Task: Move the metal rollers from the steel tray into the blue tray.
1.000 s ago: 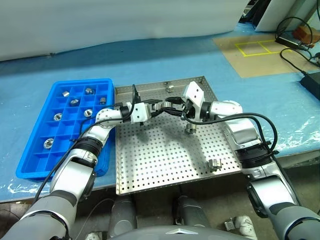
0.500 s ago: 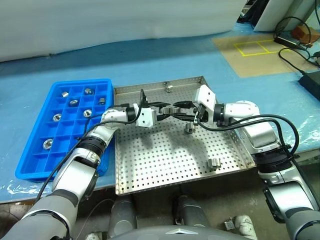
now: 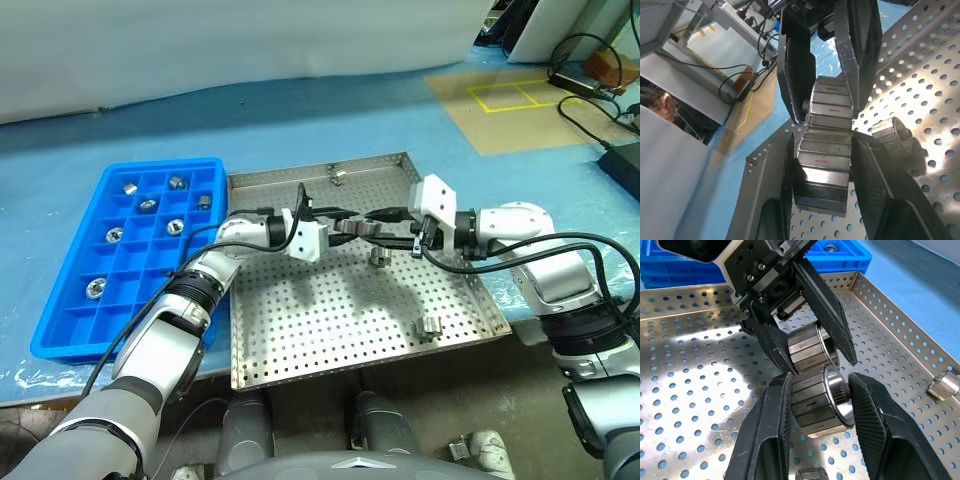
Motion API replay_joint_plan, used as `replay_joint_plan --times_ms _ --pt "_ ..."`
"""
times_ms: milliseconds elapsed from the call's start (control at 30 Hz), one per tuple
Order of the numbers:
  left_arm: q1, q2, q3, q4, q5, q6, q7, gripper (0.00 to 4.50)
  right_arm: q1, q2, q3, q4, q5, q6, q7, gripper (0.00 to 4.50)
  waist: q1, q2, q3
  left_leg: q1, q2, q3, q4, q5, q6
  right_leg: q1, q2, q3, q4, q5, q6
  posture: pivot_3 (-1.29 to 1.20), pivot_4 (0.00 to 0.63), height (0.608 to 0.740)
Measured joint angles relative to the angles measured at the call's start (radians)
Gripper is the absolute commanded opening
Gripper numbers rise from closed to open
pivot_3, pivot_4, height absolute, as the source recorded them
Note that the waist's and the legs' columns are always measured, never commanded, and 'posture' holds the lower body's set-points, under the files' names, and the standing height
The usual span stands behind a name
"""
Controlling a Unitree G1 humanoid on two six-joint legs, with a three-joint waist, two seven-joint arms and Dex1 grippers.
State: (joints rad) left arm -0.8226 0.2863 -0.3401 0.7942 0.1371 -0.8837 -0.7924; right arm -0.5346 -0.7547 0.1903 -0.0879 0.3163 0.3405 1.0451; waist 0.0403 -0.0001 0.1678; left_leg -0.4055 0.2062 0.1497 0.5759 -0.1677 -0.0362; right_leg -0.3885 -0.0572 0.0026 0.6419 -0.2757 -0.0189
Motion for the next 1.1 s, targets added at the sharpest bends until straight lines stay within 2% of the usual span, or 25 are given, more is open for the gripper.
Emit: replay_joint_plan --times_ms 300,633,733,800,867,1000,1100 --pt "-0.016 -0.016 -0.015 -0.012 0.0 -0.001 0.001 1.38 0.025 -0.058 -0.019 -0.006 0.04 -0.031 0.016 1.44 0.001 0.0 0.0 0.0 0.0 0.0 0.0 0.001 0.001 0.0 0.0 0.0 0.0 0.0 0.0 -0.21 0.15 0.74" --pt "-0.016 -0.016 -0.021 -0.015 -0.007 0.007 -0.003 1.38 0.059 -0.062 -0.021 -0.02 0.039 -0.078 -0.022 1.44 0.0 0.0 0.0 0.0 0.0 0.0 0.0 0.001 0.002 0.0 0.0 0.0 0.0 0.0 0.0 -0.21 0.15 0.74" --pt "-0.008 -0.009 -0.006 -0.034 -0.08 0.098 -0.04 1.38 0.069 -0.087 -0.026 -0.008 -0.008 -0.124 -0.05 1.44 0.001 0.0 0.0 0.0 0.0 0.0 0.0 0.001 0.002 0.0 0.0 0.0 0.0 0.0 0.0 -0.21 0.15 0.74" --pt "0.035 0.075 0.084 -0.028 -0.159 0.218 -0.076 1.38 0.103 -0.169 -0.075 0.072 -0.076 -0.133 -0.064 1.44 -0.002 -0.001 0.001 0.0 0.0 0.0 0.0 0.0 0.0 0.0 0.001 0.0 0.0 0.0 0.0 -0.21 0.15 0.74" --pt "0.063 0.121 0.138 -0.026 -0.206 0.304 -0.11 1.38 0.119 -0.185 -0.108 0.116 -0.109 -0.136 -0.071 1.44 -0.007 -0.001 0.001 0.001 0.0 0.0 -0.001 0.0 0.0 0.0 0.001 0.001 0.0 0.0 0.0 -0.21 0.15 0.74" --pt "0.065 0.073 0.143 -0.083 -0.233 0.384 -0.159 1.38 0.103 -0.135 -0.095 0.109 -0.139 -0.184 -0.069 1.44 0.003 -0.001 0.001 -0.001 0.0 0.001 0.001 0.0 0.004 0.0 -0.001 0.0 -0.001 0.0 0.0 -0.2 0.15 0.74" --pt "0.072 0.076 0.145 -0.103 -0.233 0.404 -0.162 1.38 0.087 -0.129 -0.097 0.115 -0.157 -0.2 -0.071 1.44 0.0 -0.001 0.001 -0.001 0.0 0.001 0.001 0.0 0.005 0.0 -0.001 0.0 -0.001 0.0 0.0 -0.2 0.15 0.74"
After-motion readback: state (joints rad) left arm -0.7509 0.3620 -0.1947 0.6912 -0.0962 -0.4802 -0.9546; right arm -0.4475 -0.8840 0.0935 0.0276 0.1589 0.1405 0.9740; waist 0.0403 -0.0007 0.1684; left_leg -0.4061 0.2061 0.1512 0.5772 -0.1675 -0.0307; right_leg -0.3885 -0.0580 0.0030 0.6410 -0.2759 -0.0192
